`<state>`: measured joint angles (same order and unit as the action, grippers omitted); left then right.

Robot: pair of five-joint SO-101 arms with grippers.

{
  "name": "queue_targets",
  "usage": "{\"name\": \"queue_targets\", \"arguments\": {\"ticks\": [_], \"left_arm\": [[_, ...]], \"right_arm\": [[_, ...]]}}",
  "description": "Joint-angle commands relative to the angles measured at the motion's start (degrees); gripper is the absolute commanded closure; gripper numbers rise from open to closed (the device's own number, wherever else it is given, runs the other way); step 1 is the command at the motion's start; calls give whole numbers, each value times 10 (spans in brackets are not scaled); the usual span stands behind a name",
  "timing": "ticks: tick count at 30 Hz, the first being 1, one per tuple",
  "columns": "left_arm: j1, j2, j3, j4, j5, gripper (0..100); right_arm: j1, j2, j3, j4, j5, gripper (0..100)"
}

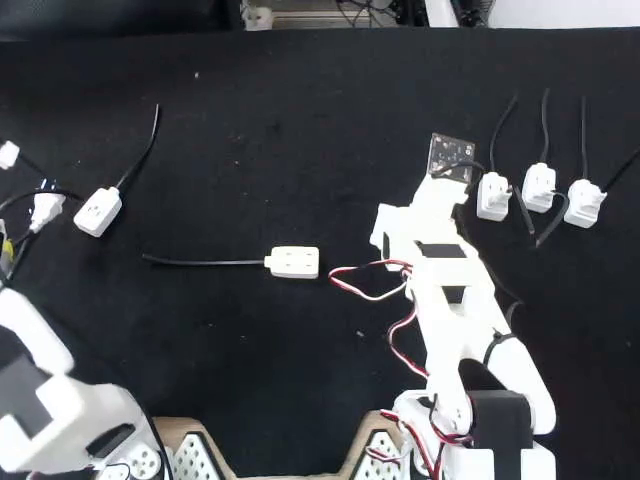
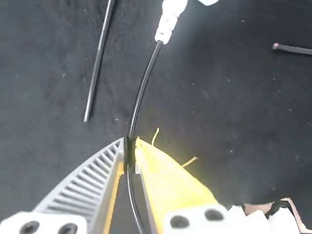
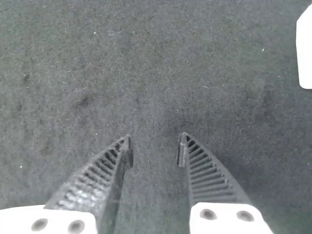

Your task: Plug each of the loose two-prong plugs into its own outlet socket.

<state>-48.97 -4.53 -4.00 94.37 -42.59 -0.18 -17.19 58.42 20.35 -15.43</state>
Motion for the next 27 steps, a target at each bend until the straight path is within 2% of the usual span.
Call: {"name": "queue_targets", "arguments": {"ticks": [1, 6, 11, 20, 27], "left_arm": [[36, -87, -29, 43, -2, 970], [124, -155, 23, 62, 62, 970], [247, -243, 126, 40, 115, 970], [449, -388, 393, -99, 185, 970], [531, -462, 600, -246, 198, 970]], "right_arm": [[-7, -28, -17, 1, -1, 857], [-7, -28, -16, 2, -1, 857], [-6, -30, -16, 4, -1, 857], [-2, -31, -19, 4, -1, 857], [15, -31, -21, 1, -5, 857]]}}
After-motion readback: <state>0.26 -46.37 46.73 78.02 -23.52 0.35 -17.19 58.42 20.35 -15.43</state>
